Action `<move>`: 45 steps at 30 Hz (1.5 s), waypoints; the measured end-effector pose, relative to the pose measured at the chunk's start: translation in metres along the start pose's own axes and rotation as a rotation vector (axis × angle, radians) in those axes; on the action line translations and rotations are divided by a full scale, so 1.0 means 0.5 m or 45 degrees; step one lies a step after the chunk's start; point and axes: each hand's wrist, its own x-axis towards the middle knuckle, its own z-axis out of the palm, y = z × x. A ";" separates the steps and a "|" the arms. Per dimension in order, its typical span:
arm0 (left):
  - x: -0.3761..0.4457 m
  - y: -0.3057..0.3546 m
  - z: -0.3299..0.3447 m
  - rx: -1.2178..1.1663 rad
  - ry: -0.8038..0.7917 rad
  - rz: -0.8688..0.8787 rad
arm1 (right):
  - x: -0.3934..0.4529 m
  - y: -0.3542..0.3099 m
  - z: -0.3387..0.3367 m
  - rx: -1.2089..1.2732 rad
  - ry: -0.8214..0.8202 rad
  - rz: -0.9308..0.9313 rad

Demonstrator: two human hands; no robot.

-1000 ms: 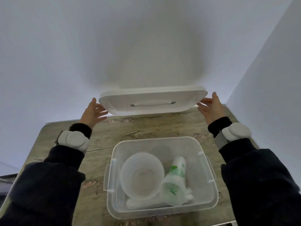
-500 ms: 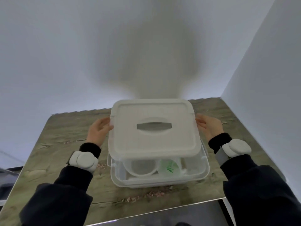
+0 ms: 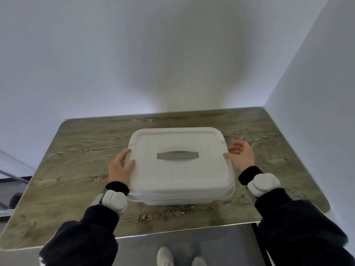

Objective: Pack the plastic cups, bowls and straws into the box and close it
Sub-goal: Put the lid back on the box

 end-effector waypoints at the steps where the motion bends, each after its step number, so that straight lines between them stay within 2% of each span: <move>1: -0.001 -0.002 -0.001 0.002 0.000 0.012 | -0.001 0.002 0.000 -0.007 0.002 -0.026; 11: -0.050 -0.036 -0.011 -0.028 -0.008 0.000 | -0.007 0.048 -0.028 -0.099 -0.115 -0.055; 15: -0.044 -0.034 -0.018 0.162 -0.021 0.090 | 0.011 0.048 -0.024 -0.094 -0.140 -0.009; 18: -0.028 -0.019 -0.033 0.278 -0.073 0.077 | 0.032 0.043 -0.026 -0.180 -0.174 0.063; 21: -0.006 -0.002 -0.050 0.423 -0.158 0.067 | 0.047 0.044 -0.036 -0.211 -0.333 0.146; 25: 0.040 0.023 -0.066 0.465 -0.232 0.086 | 0.056 0.033 -0.029 -0.356 -0.504 -0.042; 28: 0.074 0.039 -0.052 0.478 -0.215 0.144 | 0.060 0.019 0.001 -0.493 -0.514 -0.209; 31: 0.099 0.044 -0.008 0.666 -0.293 0.244 | 0.074 0.002 0.038 -0.781 -0.562 -0.307; 34: 0.095 0.027 0.029 0.824 -0.360 0.202 | 0.078 0.009 0.058 -0.955 -0.501 -0.403; 37: 0.098 0.007 0.040 0.832 -0.345 0.191 | 0.083 0.034 0.070 -1.031 -0.383 -0.474; 41: 0.106 0.008 0.043 0.807 -0.385 0.189 | 0.095 0.039 0.067 -1.088 -0.360 -0.465; 45: 0.113 0.011 0.027 0.537 -0.431 0.251 | 0.097 0.031 0.061 -0.959 -0.440 -0.415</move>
